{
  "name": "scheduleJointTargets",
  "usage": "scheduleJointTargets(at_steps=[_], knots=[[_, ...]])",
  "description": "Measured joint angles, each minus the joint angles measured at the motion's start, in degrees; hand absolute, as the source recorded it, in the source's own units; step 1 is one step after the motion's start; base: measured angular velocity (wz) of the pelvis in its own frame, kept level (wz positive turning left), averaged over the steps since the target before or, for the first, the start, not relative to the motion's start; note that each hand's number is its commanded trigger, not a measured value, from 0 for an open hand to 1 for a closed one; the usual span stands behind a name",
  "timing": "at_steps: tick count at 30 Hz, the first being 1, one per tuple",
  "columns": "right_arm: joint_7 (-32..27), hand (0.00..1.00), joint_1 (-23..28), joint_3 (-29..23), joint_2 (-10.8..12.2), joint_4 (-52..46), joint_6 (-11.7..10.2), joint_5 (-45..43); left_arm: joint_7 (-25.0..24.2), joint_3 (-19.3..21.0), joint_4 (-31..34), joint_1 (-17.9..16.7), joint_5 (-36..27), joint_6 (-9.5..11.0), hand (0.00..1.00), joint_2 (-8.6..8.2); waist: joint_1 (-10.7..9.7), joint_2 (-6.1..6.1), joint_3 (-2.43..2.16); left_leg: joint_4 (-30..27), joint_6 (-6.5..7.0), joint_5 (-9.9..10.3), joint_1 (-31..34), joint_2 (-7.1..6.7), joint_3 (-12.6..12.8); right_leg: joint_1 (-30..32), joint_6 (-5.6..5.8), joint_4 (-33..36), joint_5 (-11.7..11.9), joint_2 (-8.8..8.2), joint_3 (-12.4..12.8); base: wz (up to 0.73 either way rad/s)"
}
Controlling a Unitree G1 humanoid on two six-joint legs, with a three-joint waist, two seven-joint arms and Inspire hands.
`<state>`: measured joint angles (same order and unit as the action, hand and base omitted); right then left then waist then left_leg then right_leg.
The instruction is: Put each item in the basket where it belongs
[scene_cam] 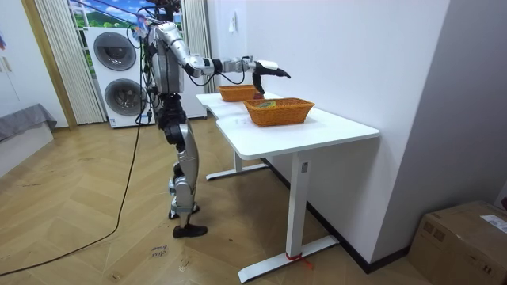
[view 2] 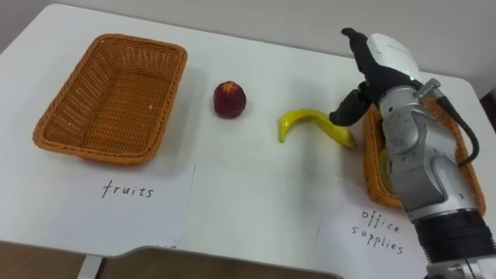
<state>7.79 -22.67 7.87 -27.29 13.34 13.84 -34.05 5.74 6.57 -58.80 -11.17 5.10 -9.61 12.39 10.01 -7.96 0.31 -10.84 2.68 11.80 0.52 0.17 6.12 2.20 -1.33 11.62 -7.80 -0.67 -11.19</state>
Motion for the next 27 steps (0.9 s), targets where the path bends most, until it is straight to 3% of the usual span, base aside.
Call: scheduleJointTargets(at_steps=[10, 14, 18, 27], knots=[[0.4, 0.00, -7.7, 1.7, 0.0, 15.3, 0.0, 0.5, 0.3, -0.1, -0.7, 0.1, -0.4, -1.1, 0.00, 0.43, 0.1, -0.35, -0.03, -0.7, -0.03, -0.1, 0.9, -0.09, -1.7, -0.1, 0.00, -0.1, 0.0, -0.14, -1.8, 0.09], [0.4, 0.00, -7.8, 2.8, 0.0, 18.1, 0.0, 0.6, 0.3, -0.2, -0.7, 0.2, -0.4, -1.3, 0.00, 0.79, 0.4, -0.41, -0.03, -0.8, -0.02, -0.1, 1.3, -0.15, -2.4, 0.1, 0.01, -0.1, 0.0, -0.32, -2.9, 0.09], [-0.2, 0.00, -8.4, 5.2, -0.3, 20.0, -0.1, 0.8, 1.0, -2.3, -0.6, 0.3, -0.4, -1.2, 0.00, 2.25, 0.7, -0.92, -0.06, -0.9, -0.08, -0.1, 2.4, -0.14, -2.8, 0.8, 0.00, -0.1, 0.0, -0.54, -3.3, 0.05], [-0.5, 0.00, -8.5, 7.0, -0.3, 21.5, -0.3, -0.1, 1.6, -3.0, -0.3, 0.7, -0.4, -0.9, 0.00, 2.33, 1.2, -0.95, 0.00, -0.9, 0.13, -0.4, 3.3, -0.50, -3.7, 1.2, 0.03, -0.1, 0.0, -1.10, -4.7, 0.06]])
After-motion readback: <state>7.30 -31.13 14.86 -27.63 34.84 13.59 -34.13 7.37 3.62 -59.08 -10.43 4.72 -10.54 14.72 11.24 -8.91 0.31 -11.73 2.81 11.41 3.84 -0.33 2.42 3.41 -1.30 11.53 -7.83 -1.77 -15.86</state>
